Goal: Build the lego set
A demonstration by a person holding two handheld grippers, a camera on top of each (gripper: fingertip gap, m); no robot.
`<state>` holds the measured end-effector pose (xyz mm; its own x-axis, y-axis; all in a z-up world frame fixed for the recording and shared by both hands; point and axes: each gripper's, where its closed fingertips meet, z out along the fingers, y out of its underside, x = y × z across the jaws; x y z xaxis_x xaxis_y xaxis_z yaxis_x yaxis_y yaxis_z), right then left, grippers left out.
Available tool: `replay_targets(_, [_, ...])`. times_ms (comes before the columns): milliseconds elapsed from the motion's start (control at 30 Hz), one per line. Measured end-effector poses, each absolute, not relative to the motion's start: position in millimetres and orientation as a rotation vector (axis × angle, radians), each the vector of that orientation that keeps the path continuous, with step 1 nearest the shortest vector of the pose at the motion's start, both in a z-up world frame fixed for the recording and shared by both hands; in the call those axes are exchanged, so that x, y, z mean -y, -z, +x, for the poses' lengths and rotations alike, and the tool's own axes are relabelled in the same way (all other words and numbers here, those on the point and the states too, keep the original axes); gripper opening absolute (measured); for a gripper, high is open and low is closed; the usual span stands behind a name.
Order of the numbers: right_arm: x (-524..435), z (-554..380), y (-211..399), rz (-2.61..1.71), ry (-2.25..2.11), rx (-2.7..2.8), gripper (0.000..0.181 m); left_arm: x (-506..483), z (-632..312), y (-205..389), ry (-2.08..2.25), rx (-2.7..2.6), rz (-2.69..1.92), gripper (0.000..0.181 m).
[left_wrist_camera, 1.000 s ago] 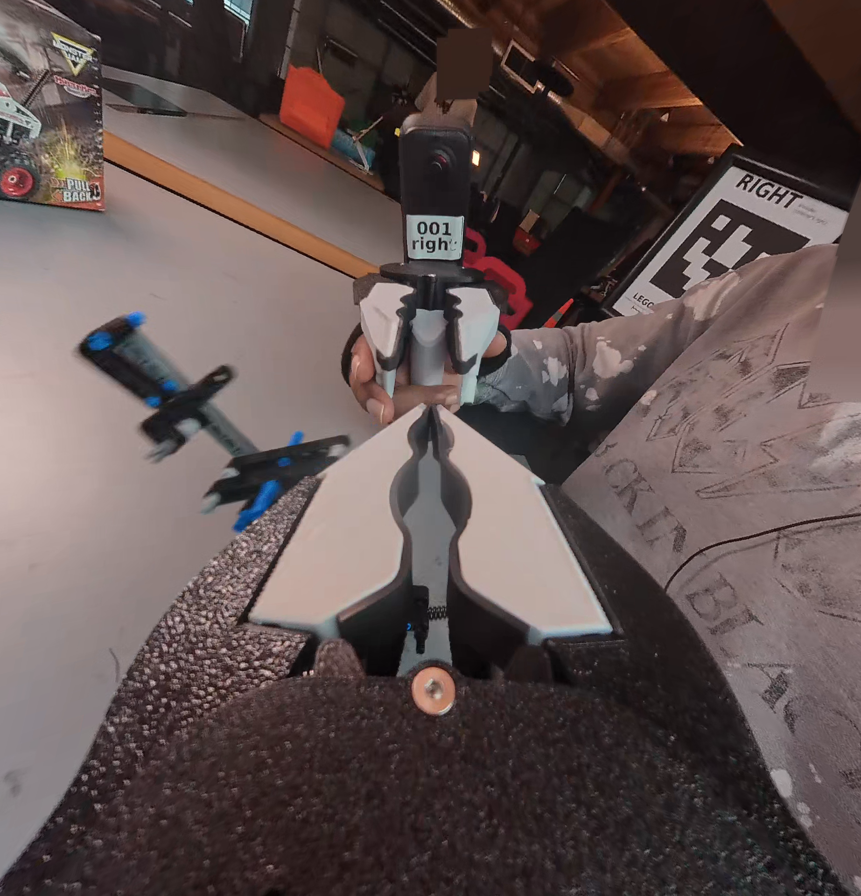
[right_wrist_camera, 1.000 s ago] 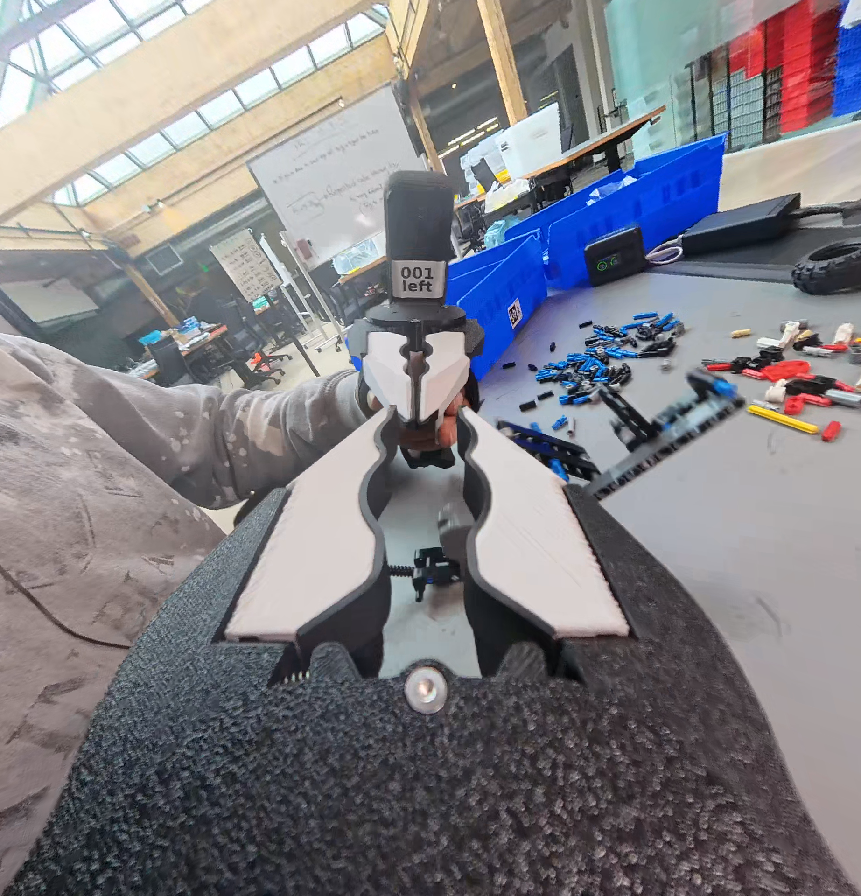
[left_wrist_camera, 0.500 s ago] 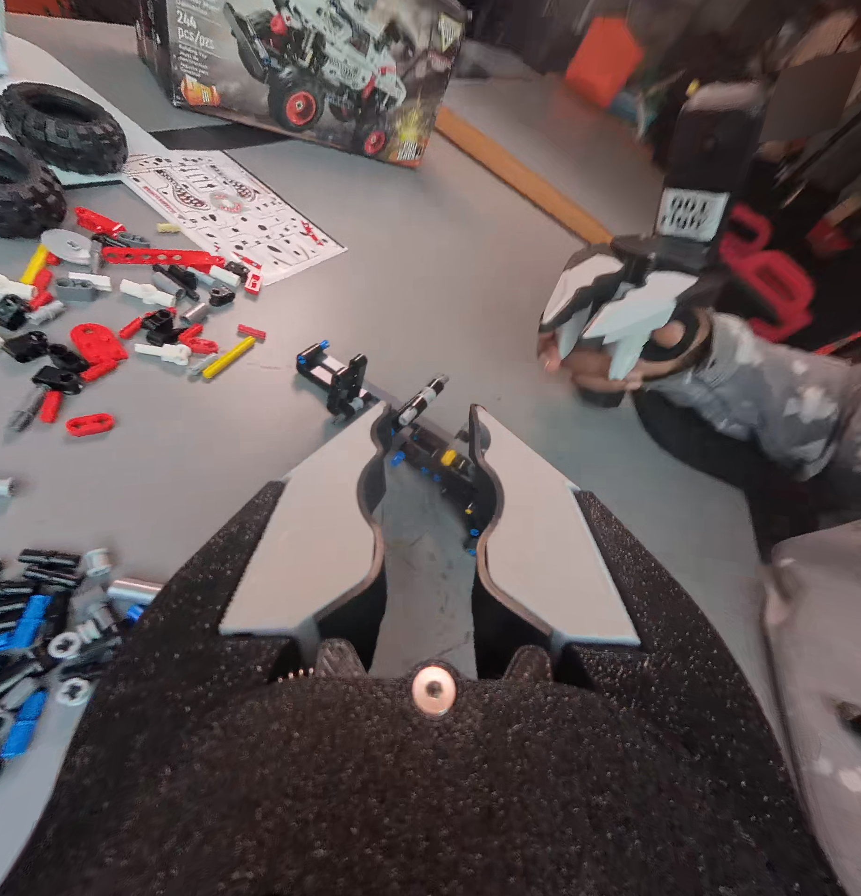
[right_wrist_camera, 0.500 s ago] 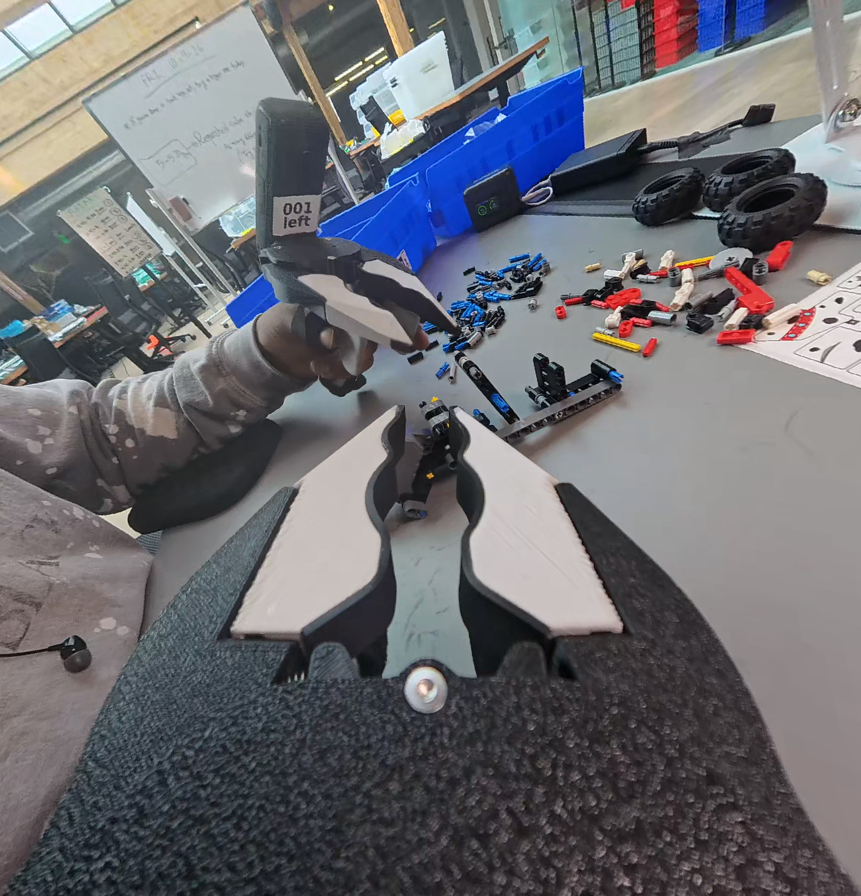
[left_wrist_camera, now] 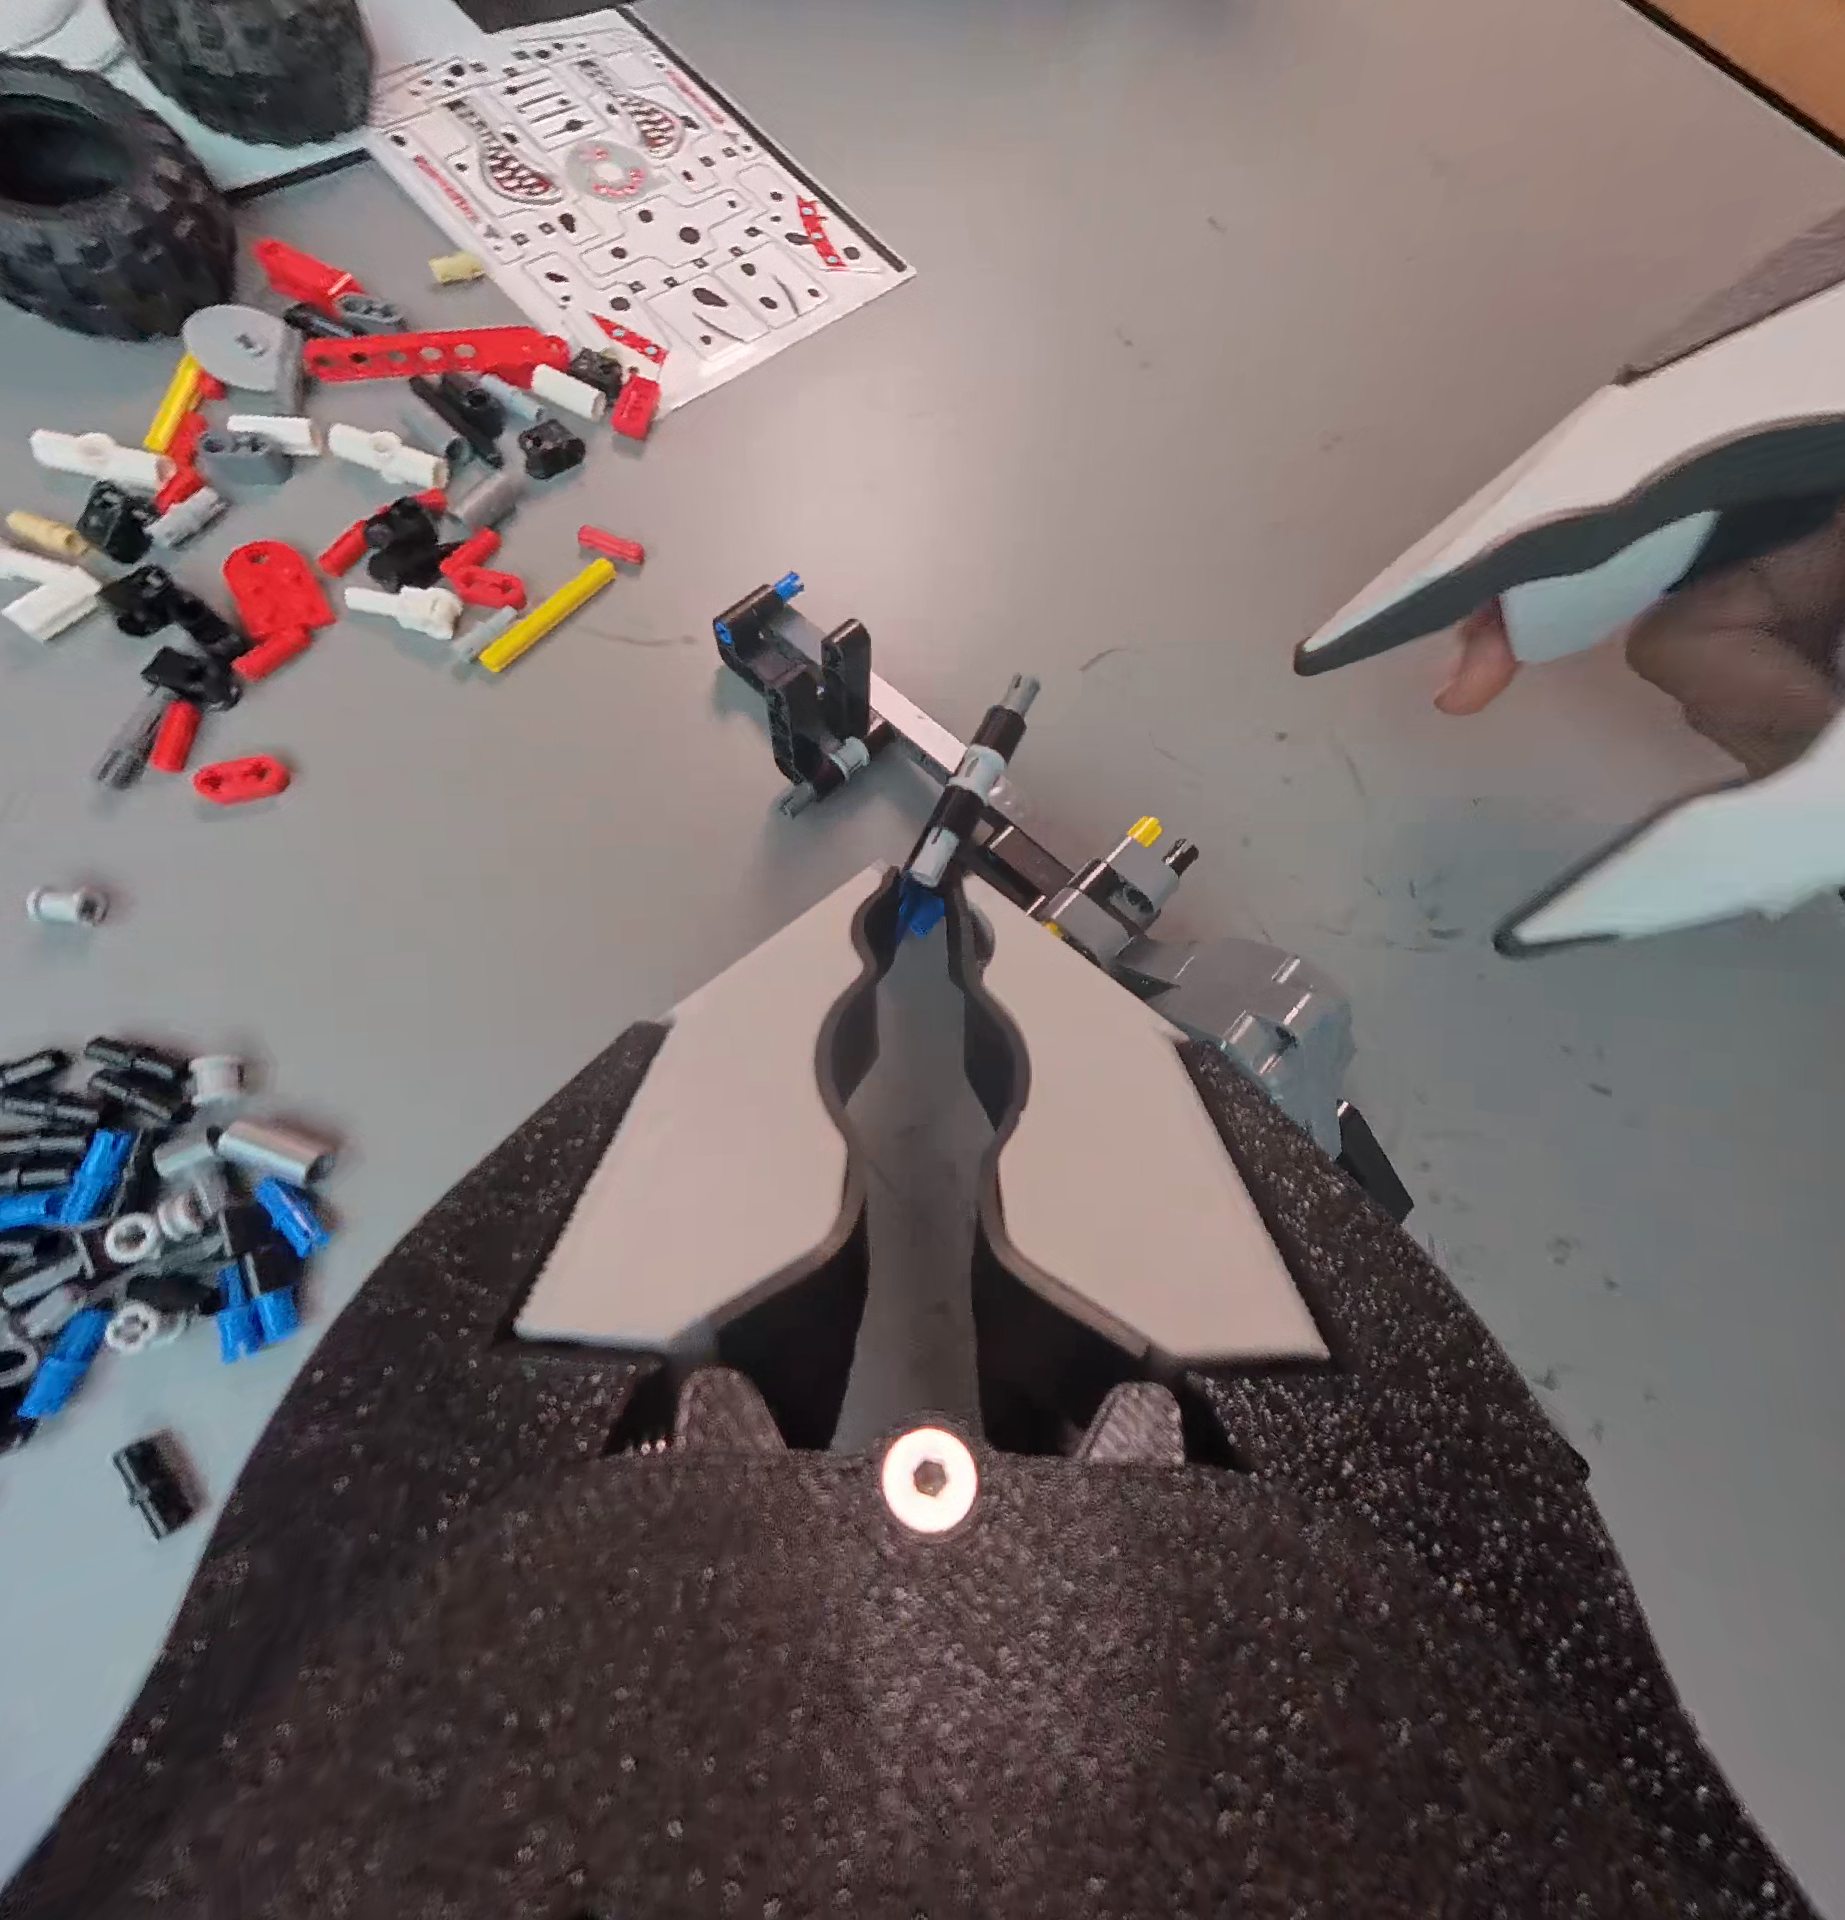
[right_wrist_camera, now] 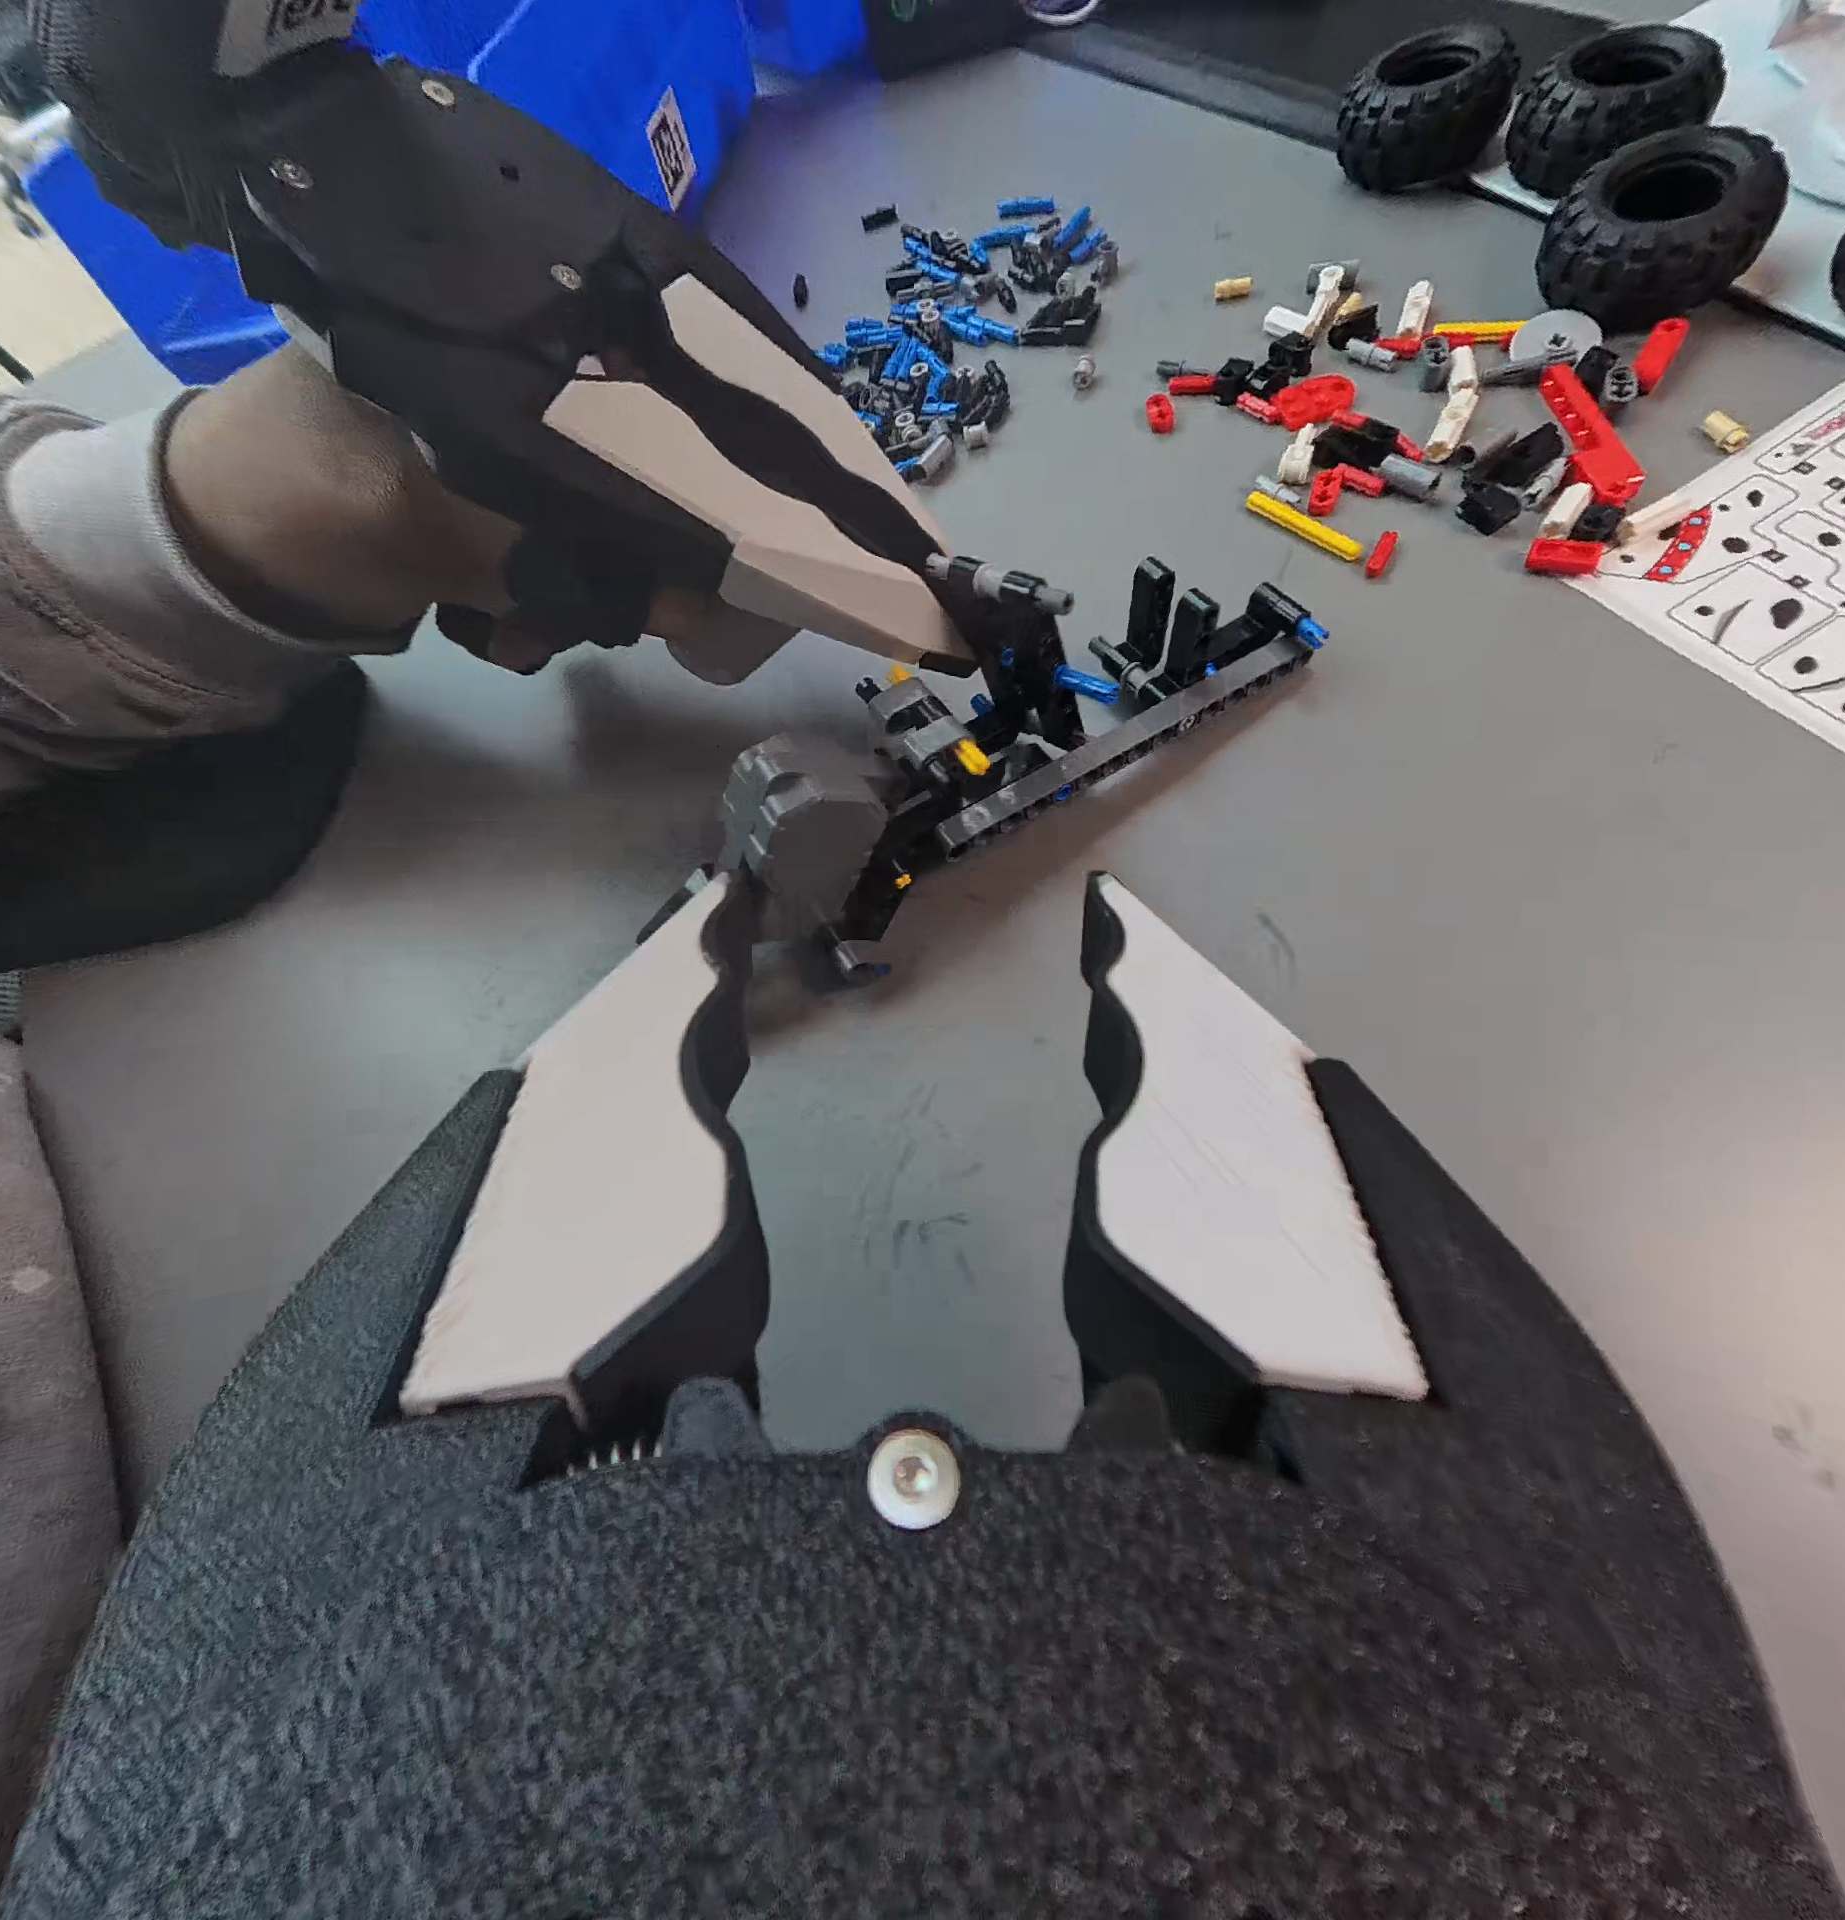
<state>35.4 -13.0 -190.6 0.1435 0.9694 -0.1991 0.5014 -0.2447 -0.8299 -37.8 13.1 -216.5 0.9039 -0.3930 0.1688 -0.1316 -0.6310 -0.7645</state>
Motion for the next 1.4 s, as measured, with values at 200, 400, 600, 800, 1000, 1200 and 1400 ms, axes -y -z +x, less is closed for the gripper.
replay_targets(200, [53,3,215,-1.845,-0.724,1.492,0.09,9,-27,216,0.411,-0.286,-2.255,0.011])
replay_targets(400, [55,31,237,-1.788,-0.669,1.861,0.051,48,-9,214,0.534,-0.442,-2.262,0.013])
replay_targets(600, [33,96,237,-1.293,-0.483,2.491,0.044,86,-13,196,0.603,-0.783,-2.12,0.029])
replay_targets(800, [30,108,240,-1.045,-0.5,2.725,0.044,80,-13,224,0.472,-0.958,-2.16,0.057])
replay_targets(1000, [49,97,241,-0.962,-0.551,2.733,0.045,82,5,247,0.342,-1.127,-2.21,0.042])
replay_targets(1200, [50,96,240,-0.952,-0.579,2.706,0.045,89,9,248,0.301,-1.199,-2.24,0.023])
replay_targets(1400, [51,97,240,-0.932,-0.588,2.709,0.045,89,9,249,0.327,-1.216,-2.25,0.022])
